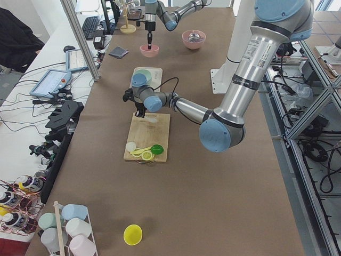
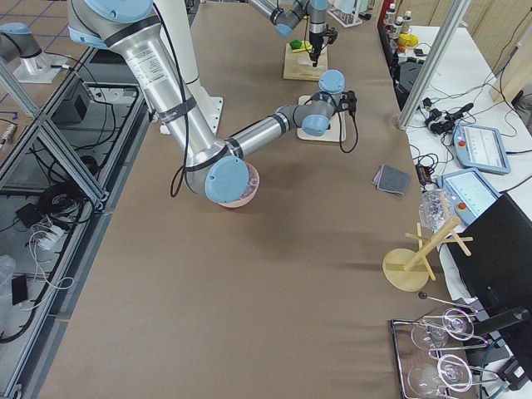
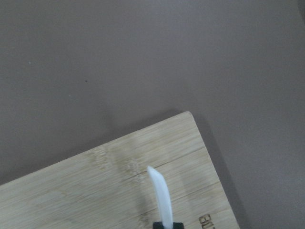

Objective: Stack pink bowl on green and place spoon
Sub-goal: 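Carry the pink bowl over the green bowls and lower it with the right gripper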

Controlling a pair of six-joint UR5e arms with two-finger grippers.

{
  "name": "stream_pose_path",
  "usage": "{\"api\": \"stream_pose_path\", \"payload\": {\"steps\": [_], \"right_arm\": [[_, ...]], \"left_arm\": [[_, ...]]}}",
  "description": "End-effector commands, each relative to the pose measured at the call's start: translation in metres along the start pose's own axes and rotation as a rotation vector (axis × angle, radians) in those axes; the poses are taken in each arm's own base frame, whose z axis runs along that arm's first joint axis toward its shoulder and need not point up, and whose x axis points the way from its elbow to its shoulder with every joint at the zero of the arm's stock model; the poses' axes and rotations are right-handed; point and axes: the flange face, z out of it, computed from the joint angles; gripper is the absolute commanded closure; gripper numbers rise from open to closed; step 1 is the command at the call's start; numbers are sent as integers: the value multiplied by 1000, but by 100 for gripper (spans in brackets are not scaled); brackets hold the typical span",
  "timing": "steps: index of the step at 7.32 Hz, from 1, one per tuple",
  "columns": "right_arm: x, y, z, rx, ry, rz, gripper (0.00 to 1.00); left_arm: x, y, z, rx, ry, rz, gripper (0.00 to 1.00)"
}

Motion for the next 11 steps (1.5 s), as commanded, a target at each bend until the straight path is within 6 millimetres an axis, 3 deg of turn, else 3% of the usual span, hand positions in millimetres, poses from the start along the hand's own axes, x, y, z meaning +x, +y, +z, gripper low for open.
{"api": "stream_pose_path", "payload": {"steps": [1, 3, 5, 6, 7, 9, 11], "right_arm": [[-5, -1, -3, 4, -7, 0, 100], [-25, -5, -1, 28, -13, 20, 100], [-83, -8, 41, 97, 5, 46, 100], [-123, -23, 59, 142, 5, 109, 100], [-134, -24, 53, 170, -67, 192, 100], [-111, -20, 94, 239, -146, 284, 100], [-114, -14, 100, 236, -141, 282, 100]], "left_arm": [[-6, -16, -39, -6, 45, -44, 100], [-21, -33, -75, 15, 107, -80, 100], [-20, -40, -83, 25, 111, -85, 100], [-17, -42, -85, 29, 113, -81, 100], [-17, -43, -85, 28, 113, -82, 100], [-17, -43, -85, 29, 113, -80, 100], [-19, -43, -82, 24, 111, -85, 100]]}}
